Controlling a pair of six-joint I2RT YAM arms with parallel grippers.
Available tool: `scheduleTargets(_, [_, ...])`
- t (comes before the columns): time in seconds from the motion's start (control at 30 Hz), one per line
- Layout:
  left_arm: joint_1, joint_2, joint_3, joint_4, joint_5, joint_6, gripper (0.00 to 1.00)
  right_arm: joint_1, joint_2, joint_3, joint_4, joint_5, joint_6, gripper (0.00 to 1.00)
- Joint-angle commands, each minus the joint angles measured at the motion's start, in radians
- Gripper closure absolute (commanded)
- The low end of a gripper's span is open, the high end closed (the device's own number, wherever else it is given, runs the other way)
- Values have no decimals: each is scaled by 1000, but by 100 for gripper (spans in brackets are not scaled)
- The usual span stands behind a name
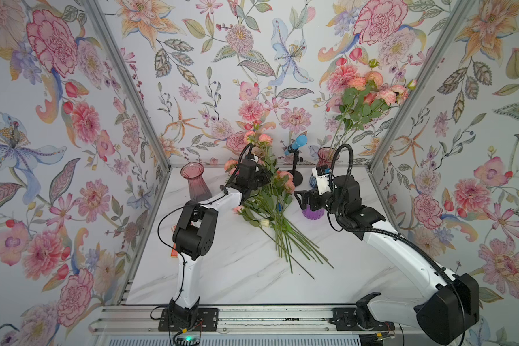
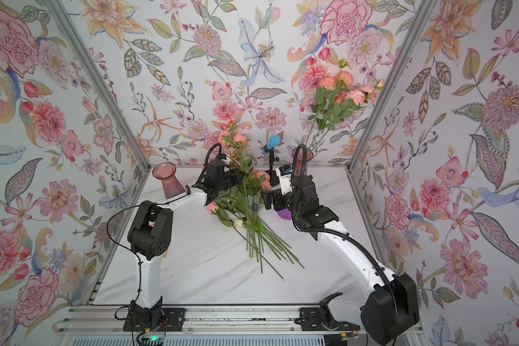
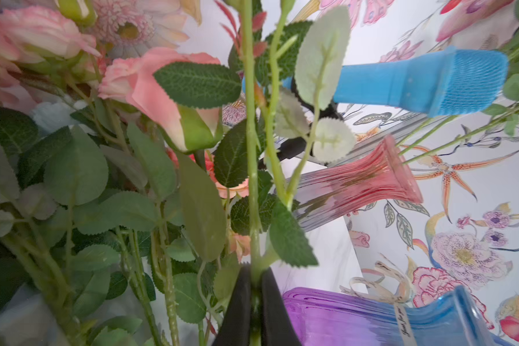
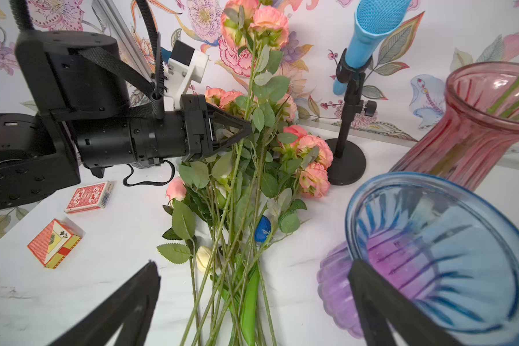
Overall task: Place the pink flowers into the vase
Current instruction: Place the flower in the vase.
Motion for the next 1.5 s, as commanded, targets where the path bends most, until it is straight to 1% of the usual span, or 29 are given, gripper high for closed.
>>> scheduleTargets(0.0, [16,-73,-58,54,23,23,100,17,6,25,-35,-3,-2,1])
scheduleTargets(0.23, [37,-129,-121,66,83,45,100,55,54,49,-45,-15,1,1])
scheduleTargets(0.53, [74,-153,-313,136,103,38,100,123,168,77,-50,-13,12,1])
scheduleTargets(0.63, [82,-158,-358,171,111,21,100,149,224,94,-50,-42,16,1])
scheduleTargets(0.73, [89,-161,-372,203,124,-9,100,165,283,125,-51,-50,24,1])
scheduleTargets(0.77, [90,-163,-375,221,127,-24,100,197,300,138,-50,-56,28,1])
scheduleTargets(0.87, [93,-176,-384,269,131,-68,100,207,354,170,-51,-75,60,1])
scheduleTargets(0.93, [93,-181,-388,291,130,-91,100,213,391,194,-52,-87,76,3])
scheduleTargets(1.07, [93,-187,-410,344,140,-139,100,212,451,235,-50,-87,106,13])
scheduleTargets(1.33, [93,-212,-458,360,132,-139,100,213,562,317,-25,-97,146,27])
scheduleTargets(1.47, [93,-221,-475,373,131,-142,100,211,610,361,-17,-93,155,42])
